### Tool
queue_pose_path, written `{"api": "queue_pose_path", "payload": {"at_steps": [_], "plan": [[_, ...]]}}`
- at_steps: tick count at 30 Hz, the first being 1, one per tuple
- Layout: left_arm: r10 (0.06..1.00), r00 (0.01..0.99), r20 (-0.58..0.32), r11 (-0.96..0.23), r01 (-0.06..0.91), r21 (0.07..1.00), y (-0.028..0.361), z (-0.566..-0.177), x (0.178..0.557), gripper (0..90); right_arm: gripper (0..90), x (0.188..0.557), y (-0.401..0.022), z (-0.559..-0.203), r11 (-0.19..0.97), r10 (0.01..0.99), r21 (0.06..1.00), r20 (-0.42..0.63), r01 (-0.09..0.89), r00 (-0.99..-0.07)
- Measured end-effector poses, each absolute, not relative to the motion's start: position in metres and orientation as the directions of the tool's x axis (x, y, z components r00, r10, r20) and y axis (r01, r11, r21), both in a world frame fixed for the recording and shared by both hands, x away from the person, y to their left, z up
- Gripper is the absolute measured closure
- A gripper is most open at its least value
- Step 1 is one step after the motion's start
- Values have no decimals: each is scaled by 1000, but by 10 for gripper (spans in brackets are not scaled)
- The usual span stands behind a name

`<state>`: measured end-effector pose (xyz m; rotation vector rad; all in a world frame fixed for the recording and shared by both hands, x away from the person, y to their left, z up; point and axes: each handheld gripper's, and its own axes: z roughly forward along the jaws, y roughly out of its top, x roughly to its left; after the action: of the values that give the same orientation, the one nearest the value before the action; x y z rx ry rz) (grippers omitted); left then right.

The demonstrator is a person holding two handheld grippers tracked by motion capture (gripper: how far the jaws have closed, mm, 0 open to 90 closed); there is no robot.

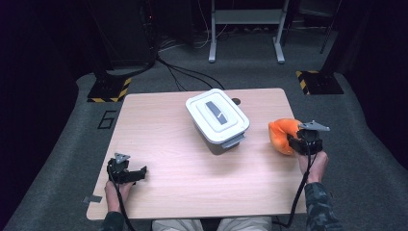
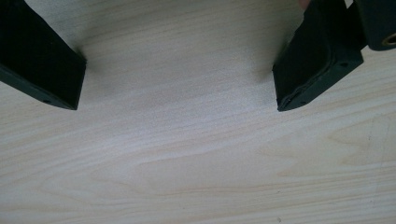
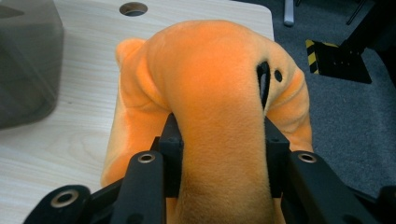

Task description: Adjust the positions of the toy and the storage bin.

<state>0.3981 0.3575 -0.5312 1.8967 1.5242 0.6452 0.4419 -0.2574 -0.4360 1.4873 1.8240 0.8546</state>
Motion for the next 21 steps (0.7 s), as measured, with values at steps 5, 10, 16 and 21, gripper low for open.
{"api": "queue_pose_path", "payload": {"at_steps": [5, 10, 16, 21], "plan": [[976, 217, -4, -147, 677, 721, 357, -531, 398, 22, 606, 451, -260, -454, 148, 985, 764, -59, 627, -160], [976, 217, -4, -148, 677, 721, 357, -531, 398, 22, 576, 450, -263, -467, 140, 985, 769, -46, 624, -164], [976, 217, -4, -148, 677, 721, 358, -531, 398, 22, 240, 449, -265, -459, 125, 987, 775, -35, 620, -155], [976, 217, -4, -147, 677, 722, 357, -531, 398, 22, 149, 446, -265, -452, 127, 986, 784, -31, 607, -165]]}}
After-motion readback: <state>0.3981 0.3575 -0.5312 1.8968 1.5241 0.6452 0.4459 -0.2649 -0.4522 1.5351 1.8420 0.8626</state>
